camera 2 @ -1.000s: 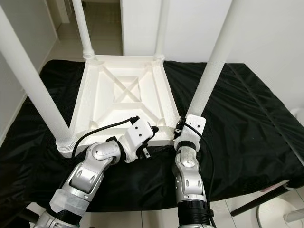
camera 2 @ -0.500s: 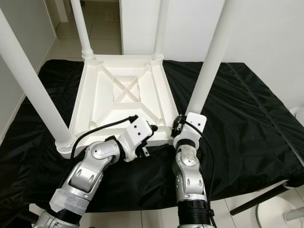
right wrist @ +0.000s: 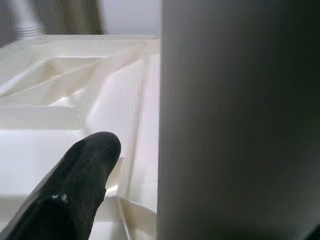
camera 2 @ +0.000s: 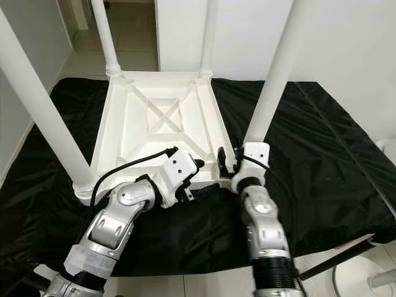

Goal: Building children table

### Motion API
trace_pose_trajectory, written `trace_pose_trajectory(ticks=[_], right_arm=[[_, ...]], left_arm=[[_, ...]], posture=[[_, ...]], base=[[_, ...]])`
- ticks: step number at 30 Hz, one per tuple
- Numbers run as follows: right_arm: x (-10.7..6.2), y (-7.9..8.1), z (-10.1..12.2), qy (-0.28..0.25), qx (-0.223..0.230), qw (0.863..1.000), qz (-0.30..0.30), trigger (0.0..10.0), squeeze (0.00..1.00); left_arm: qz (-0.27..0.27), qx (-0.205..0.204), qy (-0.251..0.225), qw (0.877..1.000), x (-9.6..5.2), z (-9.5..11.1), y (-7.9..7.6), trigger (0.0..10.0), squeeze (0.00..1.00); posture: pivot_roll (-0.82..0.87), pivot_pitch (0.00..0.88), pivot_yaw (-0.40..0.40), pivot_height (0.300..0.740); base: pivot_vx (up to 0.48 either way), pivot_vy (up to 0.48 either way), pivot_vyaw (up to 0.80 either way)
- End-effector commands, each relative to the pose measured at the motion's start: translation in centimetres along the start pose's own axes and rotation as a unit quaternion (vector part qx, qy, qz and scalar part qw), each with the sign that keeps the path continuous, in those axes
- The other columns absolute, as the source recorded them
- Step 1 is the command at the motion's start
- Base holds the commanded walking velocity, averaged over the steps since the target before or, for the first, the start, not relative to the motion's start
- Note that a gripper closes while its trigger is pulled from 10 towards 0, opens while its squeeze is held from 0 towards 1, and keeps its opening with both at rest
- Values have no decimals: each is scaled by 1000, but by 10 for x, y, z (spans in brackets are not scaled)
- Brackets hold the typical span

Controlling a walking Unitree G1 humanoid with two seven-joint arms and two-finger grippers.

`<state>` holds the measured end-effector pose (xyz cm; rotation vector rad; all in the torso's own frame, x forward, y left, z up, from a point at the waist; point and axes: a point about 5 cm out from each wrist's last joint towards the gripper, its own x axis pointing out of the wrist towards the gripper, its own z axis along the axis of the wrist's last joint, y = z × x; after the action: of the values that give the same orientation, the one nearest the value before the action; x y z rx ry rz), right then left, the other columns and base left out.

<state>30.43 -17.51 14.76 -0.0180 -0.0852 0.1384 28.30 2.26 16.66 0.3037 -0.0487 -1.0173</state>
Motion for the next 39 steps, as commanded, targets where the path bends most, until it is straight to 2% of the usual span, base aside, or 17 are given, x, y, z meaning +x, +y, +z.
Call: trace_pose_trajectory(ticks=[1, 3, 4, 5, 8, 15, 19, 23, 24, 25, 26, 39], right_arm=[[-2, -2, -1, -9, -4, 1000, 28, 10000, 0], [-2, -2, -1, -9, -4, 1000, 28, 10000, 0], [-5, -5, -1, -6, -7, 998, 69, 10000, 0], [-5, -5, -1, -6, -7, 998, 69, 10000, 0], [-8, -11, -2, 6, -14, 992, 125, 10000, 0], [-8, -13, -2, 12, -16, 989, 147, 10000, 0], [-1, -25, -8, 47, -60, 975, 211, 10000, 0], [1, -30, -12, 58, -74, 968, 234, 10000, 0], [1, -32, -15, 67, -84, 964, 242, 8039, 0], [0, -34, -18, 74, -92, 962, 248, 8039, 0], [0, -36, -19, 79, -96, 959, 254, 0, 0], [-5, -46, -26, 101, -114, 945, 290, 0, 0]], left_arm=[[74, 0, -3, 997, 1, 3, 8, 10000, 0], [74, 0, -3, 997, 1, 3, 8, 10000, 0], [73, 1, -4, 997, 2, 4, 9, 10000, 0], [73, 1, -4, 997, 2, 4, 9, 10000, 0], [74, 3, -5, 997, 2, 5, 10, 10000, 0], [74, 3, -6, 997, 2, 5, 10, 10000, 0], [71, 4, -7, 997, 3, 6, 11, 10000, 0], [71, 5, -8, 997, 4, 7, 11, 10000, 0], [71, 5, -8, 997, 4, 7, 11, 10000, 0], [71, 5, -9, 997, 4, 7, 11, 10000, 0], [71, 4, -9, 997, 4, 7, 11, 10000, 0], [69, 2, -10, 998, 5, 7, 9, 10000, 0]], posture=[[-23, 1, -53, 740], [-23, 1, -53, 740], [-25, 0, -51, 740], [-25, 0, -51, 740], [-25, 0, -50, 740], [-25, 0, -49, 740], [-27, 0, -41, 740], [-27, 0, -41, 740], [-25, 0, -41, 740], [-25, 0, -41, 740], [-25, 0, -42, 740], [-33, 0, -41, 740]], base=[[0, 0, 0], [0, 0, 0], [0, 0, 0], [0, 0, 0], [0, 0, 0], [0, 0, 0], [0, 0, 0], [0, 0, 0], [0, 0, 0], [0, 0, 0], [0, 0, 0], [0, 0, 0]])
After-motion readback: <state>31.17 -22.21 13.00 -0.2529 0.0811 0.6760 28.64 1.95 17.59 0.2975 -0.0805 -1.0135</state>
